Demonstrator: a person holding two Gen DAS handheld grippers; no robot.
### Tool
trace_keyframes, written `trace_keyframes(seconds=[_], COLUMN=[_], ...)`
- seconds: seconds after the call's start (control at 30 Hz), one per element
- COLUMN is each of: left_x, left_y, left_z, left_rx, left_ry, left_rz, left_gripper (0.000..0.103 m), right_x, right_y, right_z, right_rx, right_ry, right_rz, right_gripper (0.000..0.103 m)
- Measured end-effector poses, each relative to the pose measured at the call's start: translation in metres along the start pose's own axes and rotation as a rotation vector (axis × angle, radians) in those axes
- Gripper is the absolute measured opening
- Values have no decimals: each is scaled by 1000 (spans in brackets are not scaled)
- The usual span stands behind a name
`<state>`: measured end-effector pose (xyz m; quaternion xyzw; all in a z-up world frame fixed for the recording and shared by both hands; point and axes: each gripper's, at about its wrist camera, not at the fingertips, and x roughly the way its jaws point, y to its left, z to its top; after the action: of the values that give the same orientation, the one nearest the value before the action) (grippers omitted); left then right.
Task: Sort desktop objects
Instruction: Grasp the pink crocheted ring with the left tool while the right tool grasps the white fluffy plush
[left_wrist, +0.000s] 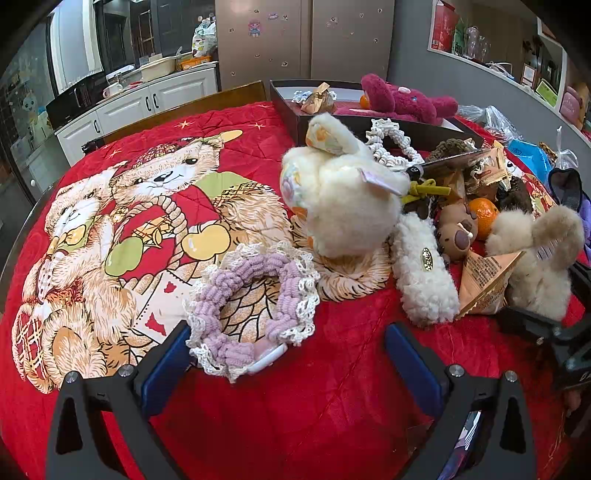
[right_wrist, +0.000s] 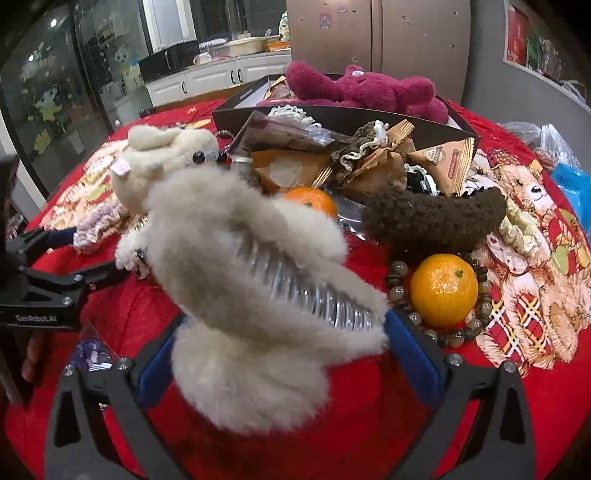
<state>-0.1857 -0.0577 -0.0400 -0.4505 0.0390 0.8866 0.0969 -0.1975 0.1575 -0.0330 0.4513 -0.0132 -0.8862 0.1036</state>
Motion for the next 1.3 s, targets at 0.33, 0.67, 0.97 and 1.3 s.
trace_keyframes(seconds=[0.33, 0.67, 0.97, 1.3], left_x=[0, -5, -11, -27], left_y=[0, 5, 16, 11], left_z=[0, 0, -1, -5], left_rx=[-1, -25, -86, -69], left_ry=[0, -31, -68, -153], left_rz=[-1, -20, -24, 3], left_gripper=[103, 83, 26, 21], right_x=[-11, -6, -4, -4], right_y=[-20, -23, -22, -24], right_z=[-5, -7, -7, -7], right_rx=[82, 74, 74, 81], right_ry=[-45, -42, -42, -46], right_rz=[71, 66, 66, 79], right_gripper=[87, 87, 87, 87])
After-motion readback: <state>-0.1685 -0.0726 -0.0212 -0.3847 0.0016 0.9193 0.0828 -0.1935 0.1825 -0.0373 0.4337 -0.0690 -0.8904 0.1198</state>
